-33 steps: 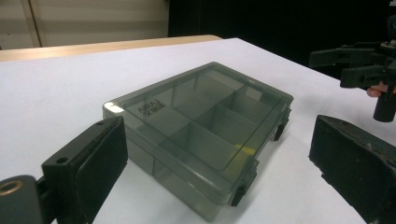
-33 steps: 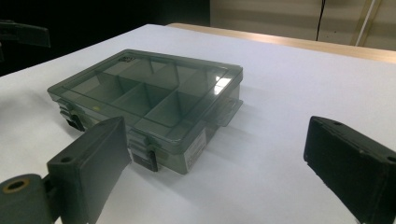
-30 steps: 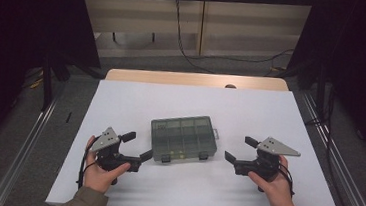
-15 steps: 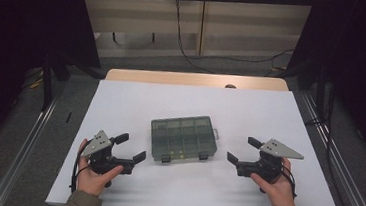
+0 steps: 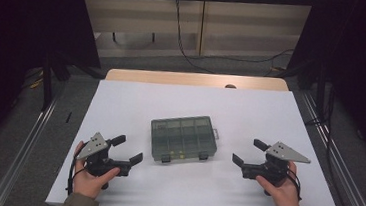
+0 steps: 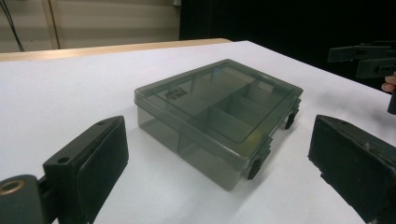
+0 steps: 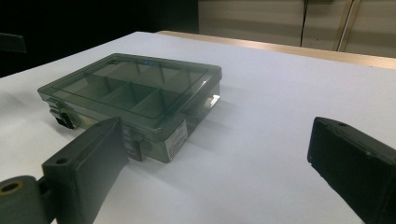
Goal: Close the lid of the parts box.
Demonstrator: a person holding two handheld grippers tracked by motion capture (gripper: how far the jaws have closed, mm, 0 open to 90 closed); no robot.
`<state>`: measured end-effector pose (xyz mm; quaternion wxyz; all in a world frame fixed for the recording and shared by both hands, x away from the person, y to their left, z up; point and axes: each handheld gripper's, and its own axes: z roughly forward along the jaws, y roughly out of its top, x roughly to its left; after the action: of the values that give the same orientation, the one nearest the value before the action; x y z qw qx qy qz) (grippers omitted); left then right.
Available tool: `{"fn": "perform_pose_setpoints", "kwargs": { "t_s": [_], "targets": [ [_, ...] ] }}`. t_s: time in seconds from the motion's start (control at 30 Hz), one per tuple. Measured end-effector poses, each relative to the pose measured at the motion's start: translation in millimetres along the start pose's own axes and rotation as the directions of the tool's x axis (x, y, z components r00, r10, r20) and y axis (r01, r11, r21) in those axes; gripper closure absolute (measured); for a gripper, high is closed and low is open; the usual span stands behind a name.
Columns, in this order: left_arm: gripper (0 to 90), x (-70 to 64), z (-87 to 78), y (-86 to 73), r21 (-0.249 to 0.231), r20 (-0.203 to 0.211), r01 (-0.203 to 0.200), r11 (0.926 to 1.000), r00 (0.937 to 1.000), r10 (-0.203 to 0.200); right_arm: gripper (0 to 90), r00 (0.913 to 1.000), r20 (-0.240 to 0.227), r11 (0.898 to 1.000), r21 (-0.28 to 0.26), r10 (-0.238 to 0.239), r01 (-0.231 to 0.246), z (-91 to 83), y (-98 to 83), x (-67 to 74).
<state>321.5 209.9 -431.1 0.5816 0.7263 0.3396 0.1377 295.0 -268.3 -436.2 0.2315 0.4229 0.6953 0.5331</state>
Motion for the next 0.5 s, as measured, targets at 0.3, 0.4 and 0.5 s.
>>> {"fn": "perform_pose_setpoints", "kwargs": {
  "t_s": [0.3, 0.4, 0.5],
  "targets": [
    [4.8, 1.3, -4.6, -2.4, 0.003, -0.002, -0.008, 1.0000, 1.0000, 0.008, 4.0, 0.9999, 0.011, 1.000, -0.003, 0.001, -0.001, -5.4, -2.8, -3.3],
    [4.8, 1.6, -5.8, -3.1, 0.002, -0.005, -0.007, 1.0000, 1.0000, 0.007, 4.0, 0.9999, 0.012, 1.000, -0.004, 0.001, 0.000, -6.9, -3.4, -4.3],
    [4.7, 2.1, -6.9, -4.0, 0.003, -0.005, -0.008, 1.0000, 1.0000, 0.008, 4.0, 0.9999, 0.015, 1.000, -0.003, -0.001, 0.001, -8.0, -4.4, -5.4]
  ]
}}
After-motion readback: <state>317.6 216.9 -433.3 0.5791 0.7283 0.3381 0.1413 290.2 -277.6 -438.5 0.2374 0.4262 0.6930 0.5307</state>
